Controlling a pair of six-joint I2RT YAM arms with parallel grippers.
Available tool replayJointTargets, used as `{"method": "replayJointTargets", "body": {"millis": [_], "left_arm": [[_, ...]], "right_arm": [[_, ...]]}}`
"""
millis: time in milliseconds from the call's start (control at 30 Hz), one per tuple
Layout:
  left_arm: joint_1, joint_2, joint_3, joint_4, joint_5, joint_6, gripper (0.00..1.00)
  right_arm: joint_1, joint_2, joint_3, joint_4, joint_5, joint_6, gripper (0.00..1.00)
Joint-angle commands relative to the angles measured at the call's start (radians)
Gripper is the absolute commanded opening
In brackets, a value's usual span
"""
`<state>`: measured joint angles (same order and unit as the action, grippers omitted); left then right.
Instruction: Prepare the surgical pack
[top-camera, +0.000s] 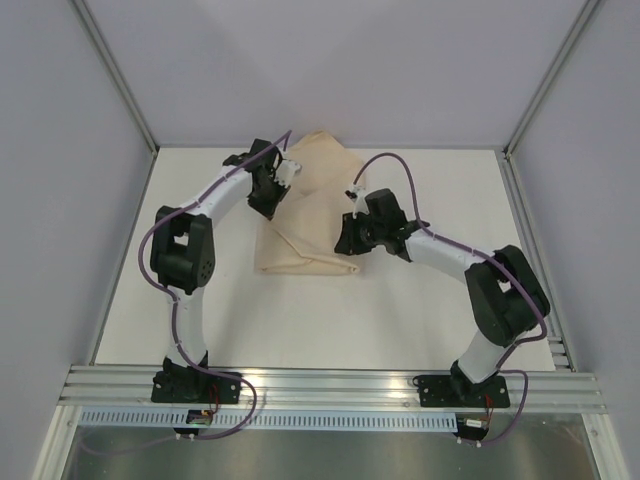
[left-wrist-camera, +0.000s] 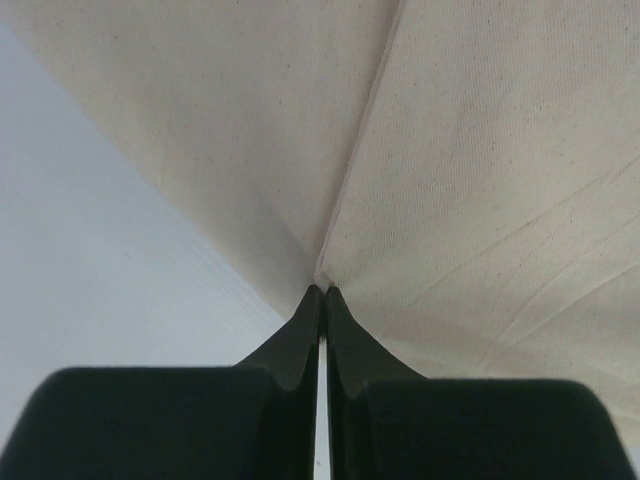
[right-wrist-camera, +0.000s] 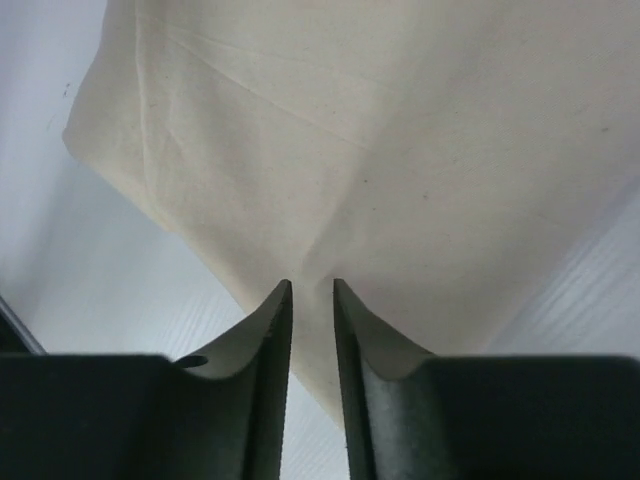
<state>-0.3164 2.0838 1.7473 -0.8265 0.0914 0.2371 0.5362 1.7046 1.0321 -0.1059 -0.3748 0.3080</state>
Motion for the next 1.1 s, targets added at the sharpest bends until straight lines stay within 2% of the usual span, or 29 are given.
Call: {"method": "replayJointTargets", "body": {"millis": [0,67,100,200,300,400,500,667,767,833,867,967,1033,1067], "left_arm": [[0.028,-0.024,0.026,-0.019,-0.044,0.039,0.07],[0.028,-0.039,0.035,-0.031,-0.033,0.050,0.20],[0.028,-0.054,0.040,-0.037,-0.030,0.054,0.35],[0.030,-0.080,0.049,-0.060,-0.041,0.071,0.48],[0.036,-0.102,0.046,-0.074,-0.050,0.071,0.58],[0.048,-0.110,0.037,-0.069,-0.032,0.056,0.68],[0.068,-0.088,0.043,-0.060,0.005,0.018,0.70],[0.088,-0.005,0.061,-0.066,0.079,-0.030,0.70],[0.089,0.035,0.046,-0.068,0.100,-0.047,0.66],[0.089,0.039,0.017,-0.056,0.108,-0.053,0.59],[0.089,0.033,0.006,-0.049,0.105,-0.051,0.50],[0.089,0.015,-0.035,-0.036,0.103,-0.039,0.33],[0.089,-0.002,-0.081,-0.020,0.126,-0.027,0.25],[0.089,-0.022,-0.098,-0.016,0.137,-0.021,0.19]], "right_arm": [[0.001,-0.098,0.109,-0.087,0.152,-0.086,0.28],[-0.033,-0.100,0.149,-0.123,0.240,-0.066,0.38],[-0.050,-0.092,0.186,-0.159,0.266,-0.046,0.47],[-0.087,-0.031,0.264,-0.239,0.333,-0.043,0.49],[-0.099,0.064,0.334,-0.333,0.359,-0.053,0.49],[-0.110,0.121,0.358,-0.321,0.323,-0.049,0.50],[-0.127,0.180,0.361,-0.292,0.269,-0.020,0.51],[-0.130,0.245,0.355,-0.233,0.182,0.020,0.50],[-0.130,0.256,0.324,-0.204,0.152,0.040,0.46],[-0.130,0.256,0.309,-0.196,0.143,0.043,0.42],[-0.131,0.254,0.301,-0.192,0.140,0.045,0.39],[-0.131,0.233,0.266,-0.183,0.145,0.043,0.37],[-0.131,0.227,0.249,-0.183,0.143,0.034,0.36],[-0.131,0.222,0.247,-0.186,0.139,0.033,0.28]]}}
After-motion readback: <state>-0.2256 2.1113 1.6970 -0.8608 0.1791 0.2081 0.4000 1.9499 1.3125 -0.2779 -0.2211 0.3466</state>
